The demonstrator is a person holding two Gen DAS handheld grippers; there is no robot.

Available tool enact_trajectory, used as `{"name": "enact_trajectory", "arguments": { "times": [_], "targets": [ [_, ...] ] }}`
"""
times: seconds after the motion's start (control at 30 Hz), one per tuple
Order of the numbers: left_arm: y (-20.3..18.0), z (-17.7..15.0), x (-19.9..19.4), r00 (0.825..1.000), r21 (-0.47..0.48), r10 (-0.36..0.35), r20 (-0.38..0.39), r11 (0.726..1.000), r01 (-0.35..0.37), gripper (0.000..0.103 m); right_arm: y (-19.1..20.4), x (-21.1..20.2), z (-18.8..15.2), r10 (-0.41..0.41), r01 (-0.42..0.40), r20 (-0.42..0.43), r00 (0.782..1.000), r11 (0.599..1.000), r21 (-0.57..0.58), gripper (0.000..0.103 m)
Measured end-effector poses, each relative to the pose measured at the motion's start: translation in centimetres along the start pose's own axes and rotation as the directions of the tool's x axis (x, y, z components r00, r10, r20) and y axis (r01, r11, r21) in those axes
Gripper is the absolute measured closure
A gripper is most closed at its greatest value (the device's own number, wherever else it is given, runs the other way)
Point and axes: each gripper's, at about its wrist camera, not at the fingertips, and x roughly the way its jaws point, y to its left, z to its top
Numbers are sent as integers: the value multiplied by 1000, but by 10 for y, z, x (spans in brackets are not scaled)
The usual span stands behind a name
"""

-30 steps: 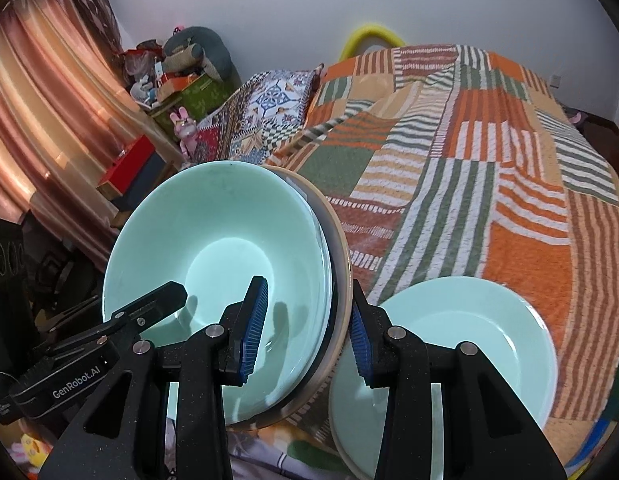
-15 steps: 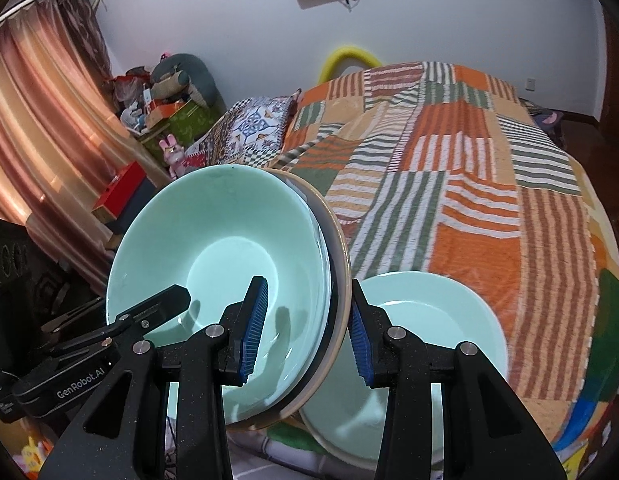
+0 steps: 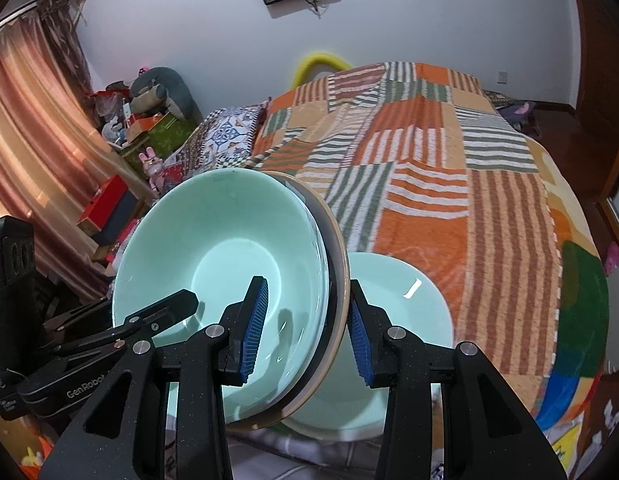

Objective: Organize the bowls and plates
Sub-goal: 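Lower the mint green bowl onto the white bowl with both tools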

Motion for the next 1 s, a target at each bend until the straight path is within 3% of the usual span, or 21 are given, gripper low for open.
{"name": "enact_trajectory", "arguments": {
  "times": [0.53,1.0],
  "targets": [
    [-24,-9,46,993,51,-16,-115,998,22,62,-37,-1,-22,-48,52,-48,998,995,83,67],
    [-23,-15,77,982,59,-8,-190,998,19,62,-51,15,-29,-60,72,-102,993,991,115,67]
  ]
}}
